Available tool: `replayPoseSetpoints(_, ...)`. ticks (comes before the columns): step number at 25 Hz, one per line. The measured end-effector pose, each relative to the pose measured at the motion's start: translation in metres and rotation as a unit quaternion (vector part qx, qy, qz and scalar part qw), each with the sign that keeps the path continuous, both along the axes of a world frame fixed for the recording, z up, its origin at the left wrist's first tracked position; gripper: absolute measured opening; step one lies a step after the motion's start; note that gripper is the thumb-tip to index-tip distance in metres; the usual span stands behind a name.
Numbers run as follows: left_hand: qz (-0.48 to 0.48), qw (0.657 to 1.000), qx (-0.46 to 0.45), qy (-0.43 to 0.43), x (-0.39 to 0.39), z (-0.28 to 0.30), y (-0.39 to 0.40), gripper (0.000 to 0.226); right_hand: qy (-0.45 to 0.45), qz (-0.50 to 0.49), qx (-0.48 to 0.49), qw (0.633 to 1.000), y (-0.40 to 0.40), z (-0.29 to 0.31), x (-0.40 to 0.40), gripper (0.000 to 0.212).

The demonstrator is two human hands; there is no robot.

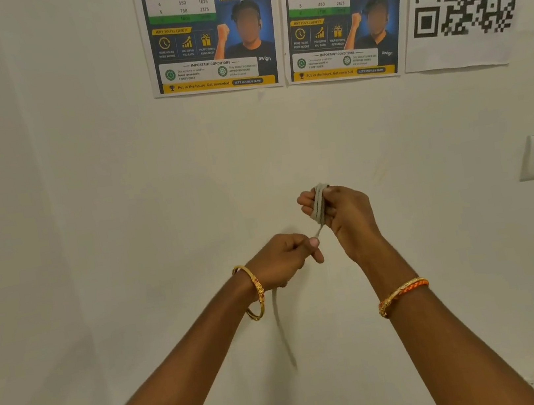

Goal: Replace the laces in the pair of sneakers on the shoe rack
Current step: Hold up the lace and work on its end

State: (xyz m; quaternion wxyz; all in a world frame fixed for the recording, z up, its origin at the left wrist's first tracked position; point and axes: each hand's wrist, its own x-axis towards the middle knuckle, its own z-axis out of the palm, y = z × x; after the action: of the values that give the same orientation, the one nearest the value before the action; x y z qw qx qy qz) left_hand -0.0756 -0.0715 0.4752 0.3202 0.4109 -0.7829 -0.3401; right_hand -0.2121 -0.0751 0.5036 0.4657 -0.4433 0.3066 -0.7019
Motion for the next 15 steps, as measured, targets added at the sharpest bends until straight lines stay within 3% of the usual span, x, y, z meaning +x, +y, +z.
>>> replayPoseSetpoints(3,0.03,0.997,-0.071,-0.001,0.004,0.02,0.001,0.03,0.166,-0.069,0.01,0.984,0.001,-0.013,-0.001,0.021)
replayPoseSetpoints(8,0.105,0.985,-0.133,0.016,0.009,0.041,-0.012,0.03,0.324,-0.03,0.025,0.945,0.009,-0.024,-0.001,0.03)
replayPoseSetpoints(11,0.124,0.985,-0.092,0.081,0.01,0.036,-0.021,0.027,0.303,0.009,0.022,0.953,0.014,-0.018,-0.003,0.032)
replayPoseSetpoints(15,0.084,0.971,0.092,0.204,0.006,0.011,-0.021,0.029,0.133,0.114,0.034,0.984,0.018,-0.004,-0.006,0.033)
